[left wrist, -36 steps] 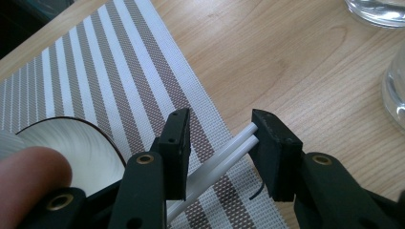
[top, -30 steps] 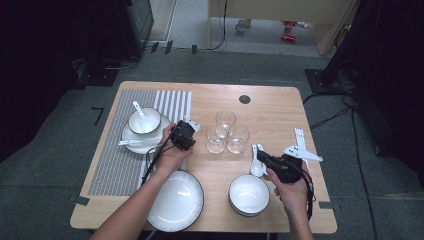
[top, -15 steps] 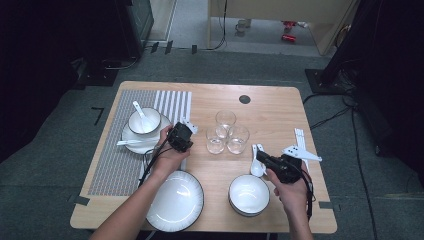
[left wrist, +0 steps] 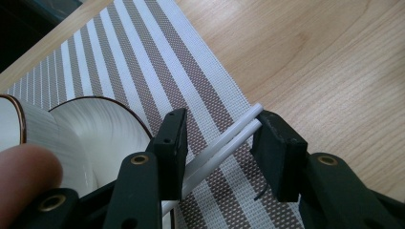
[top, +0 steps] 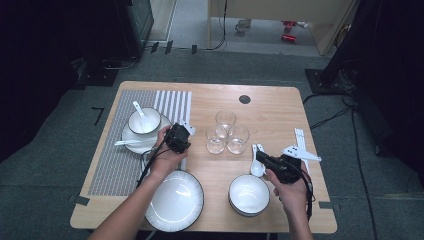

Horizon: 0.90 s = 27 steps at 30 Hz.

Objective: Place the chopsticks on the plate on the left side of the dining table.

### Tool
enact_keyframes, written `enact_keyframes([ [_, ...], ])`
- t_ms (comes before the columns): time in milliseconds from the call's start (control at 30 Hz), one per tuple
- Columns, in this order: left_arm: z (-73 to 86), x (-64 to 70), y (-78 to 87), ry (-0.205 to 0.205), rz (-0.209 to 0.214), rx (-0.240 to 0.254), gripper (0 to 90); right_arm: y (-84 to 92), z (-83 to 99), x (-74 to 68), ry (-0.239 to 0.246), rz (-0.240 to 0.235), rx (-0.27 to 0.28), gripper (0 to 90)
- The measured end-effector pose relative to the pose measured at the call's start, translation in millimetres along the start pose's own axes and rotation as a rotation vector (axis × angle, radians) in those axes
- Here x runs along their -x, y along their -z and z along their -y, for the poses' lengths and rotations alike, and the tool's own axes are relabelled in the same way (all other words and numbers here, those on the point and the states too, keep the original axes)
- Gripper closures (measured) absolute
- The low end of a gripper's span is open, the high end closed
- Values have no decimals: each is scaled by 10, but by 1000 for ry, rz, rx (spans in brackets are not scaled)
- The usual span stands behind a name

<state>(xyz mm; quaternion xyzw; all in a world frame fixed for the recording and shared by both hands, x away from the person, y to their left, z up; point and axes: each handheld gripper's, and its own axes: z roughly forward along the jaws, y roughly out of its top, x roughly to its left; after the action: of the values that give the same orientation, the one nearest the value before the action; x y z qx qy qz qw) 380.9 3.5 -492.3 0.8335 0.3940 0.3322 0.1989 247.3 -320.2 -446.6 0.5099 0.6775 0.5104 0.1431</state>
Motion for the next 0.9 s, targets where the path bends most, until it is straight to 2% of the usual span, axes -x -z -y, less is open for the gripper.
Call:
enact_keyframes([
  [267, 23, -22, 1, 7, 2, 2, 558, -8, 4, -1, 0, -1, -5, 866],
  [400, 9, -18, 10, 17, 16, 10, 495, -9, 4, -2, 2, -2, -5, 864],
  [500, -18, -32, 26, 77, 35, 29, 425, -3, 3, -1, -1, -2, -5, 863],
  [567, -40, -50, 48, 123, 46, 45, 411, 1, 2, 0, -1, -2, -4, 863],
  [800, -75, -130, 93, 266, 40, 90, 496, 16, 0, 12, 0, -2, 1, 863],
  [900, -70, -163, 98, 290, 39, 93, 526, 16, -1, 17, 1, -3, 2, 864],
])
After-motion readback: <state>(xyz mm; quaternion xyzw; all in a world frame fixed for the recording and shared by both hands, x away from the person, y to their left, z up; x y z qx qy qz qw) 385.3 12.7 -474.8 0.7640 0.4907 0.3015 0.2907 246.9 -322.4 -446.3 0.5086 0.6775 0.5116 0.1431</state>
